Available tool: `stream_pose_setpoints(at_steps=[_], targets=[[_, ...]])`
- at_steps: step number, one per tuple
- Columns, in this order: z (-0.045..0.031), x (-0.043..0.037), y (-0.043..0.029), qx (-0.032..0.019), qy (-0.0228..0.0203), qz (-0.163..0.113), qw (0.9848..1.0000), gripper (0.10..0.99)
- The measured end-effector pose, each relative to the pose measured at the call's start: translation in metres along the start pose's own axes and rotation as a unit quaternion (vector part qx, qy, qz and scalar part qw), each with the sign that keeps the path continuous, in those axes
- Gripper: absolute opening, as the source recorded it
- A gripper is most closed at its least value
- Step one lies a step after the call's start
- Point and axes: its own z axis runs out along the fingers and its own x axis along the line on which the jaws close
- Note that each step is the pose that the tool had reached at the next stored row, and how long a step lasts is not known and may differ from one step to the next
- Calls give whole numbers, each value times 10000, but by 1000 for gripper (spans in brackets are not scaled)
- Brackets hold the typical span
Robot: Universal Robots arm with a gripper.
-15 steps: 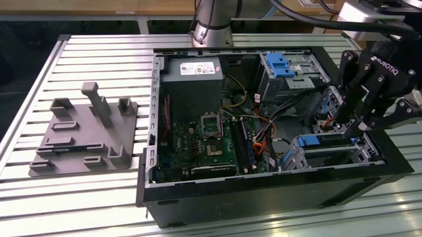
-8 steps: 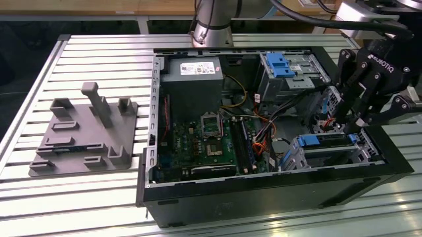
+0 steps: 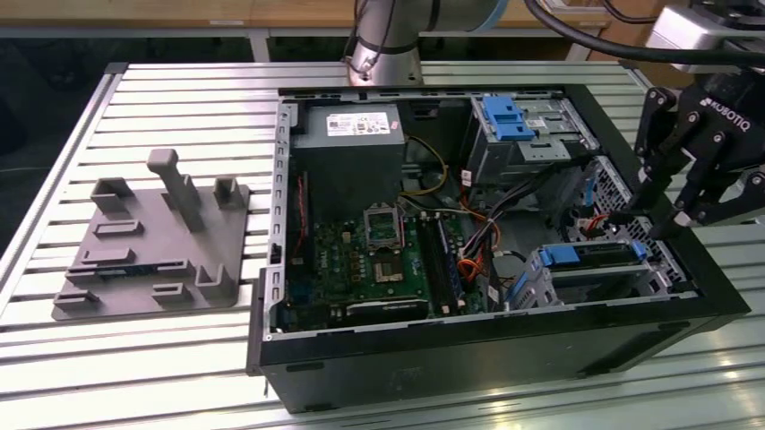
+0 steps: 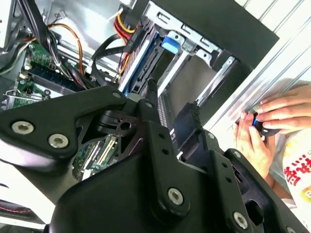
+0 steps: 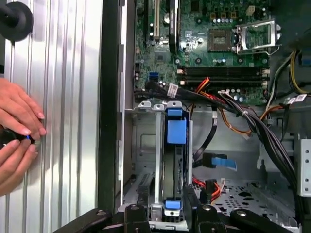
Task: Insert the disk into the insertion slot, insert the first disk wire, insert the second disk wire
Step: 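Insert the first disk wire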
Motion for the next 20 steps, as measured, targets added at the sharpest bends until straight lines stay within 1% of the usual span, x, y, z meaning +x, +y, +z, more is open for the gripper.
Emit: stream_pose_setpoints(at_steps=[5, 8, 10, 12, 14, 17, 18, 20], targets=[[16, -21, -16, -18, -5, 184, 9998, 416], [43, -58, -18, -30, -7, 257, 9997, 416], [60, -97, -19, -38, -6, 286, 9996, 416], [72, -182, -20, -40, -6, 290, 9996, 416], [83, -274, -20, -43, 15, 290, 9996, 416], [98, -408, -22, -55, 59, 290, 9995, 416], [105, -442, -26, -63, 68, 290, 9995, 416], [124, -476, -62, -97, 75, 287, 9995, 416]])
